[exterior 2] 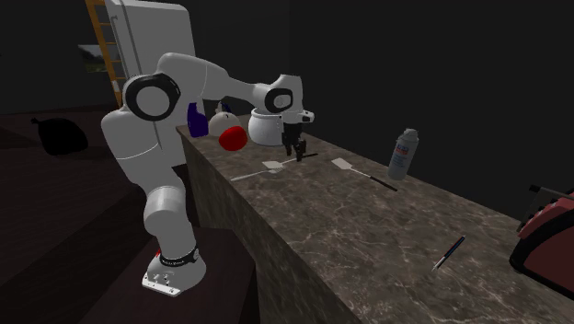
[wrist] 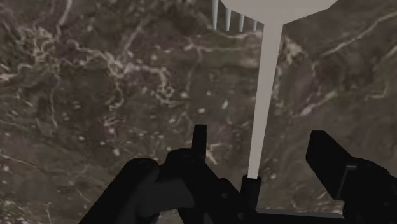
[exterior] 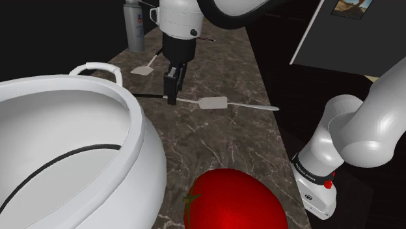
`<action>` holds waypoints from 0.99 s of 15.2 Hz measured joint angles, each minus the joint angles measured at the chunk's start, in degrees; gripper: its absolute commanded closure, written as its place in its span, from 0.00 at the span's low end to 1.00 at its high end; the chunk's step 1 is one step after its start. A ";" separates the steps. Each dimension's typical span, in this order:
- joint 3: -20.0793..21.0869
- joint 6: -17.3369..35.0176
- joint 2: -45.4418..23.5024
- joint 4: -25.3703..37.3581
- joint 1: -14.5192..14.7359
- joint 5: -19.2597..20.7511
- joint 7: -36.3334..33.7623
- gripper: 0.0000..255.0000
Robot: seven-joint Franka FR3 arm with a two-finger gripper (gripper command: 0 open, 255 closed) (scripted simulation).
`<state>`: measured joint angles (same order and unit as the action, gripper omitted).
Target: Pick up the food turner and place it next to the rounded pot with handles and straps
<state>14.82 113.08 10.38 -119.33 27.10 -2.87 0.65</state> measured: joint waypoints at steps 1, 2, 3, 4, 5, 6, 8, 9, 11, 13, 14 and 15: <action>0.00 0.00 0.00 0.00 0.00 0.00 0.00 0.00; 0.00 0.00 0.00 0.00 0.00 0.00 0.00 0.00; 0.00 0.00 0.00 0.00 0.00 0.00 0.00 0.00; 0.00 0.00 0.00 0.00 0.00 0.00 0.00 0.00; -0.05 -0.99 0.31 0.71 -0.01 -0.06 0.04 0.00; -0.06 -2.21 0.49 1.80 0.00 -0.08 0.00 0.00; -0.27 -5.41 0.88 4.63 -0.10 -0.09 0.17 0.00; -0.33 -6.23 0.92 5.42 -0.14 -0.08 0.22 0.00; -0.30 -6.95 1.15 5.87 -0.09 -0.14 0.14 0.00; -0.31 -7.14 1.18 6.00 -0.10 -0.15 0.15 0.00; -0.32 -7.19 1.17 6.05 -0.10 -0.15 0.15 0.00; -0.32 -7.21 1.17 6.07 -0.10 -0.15 0.15 0.00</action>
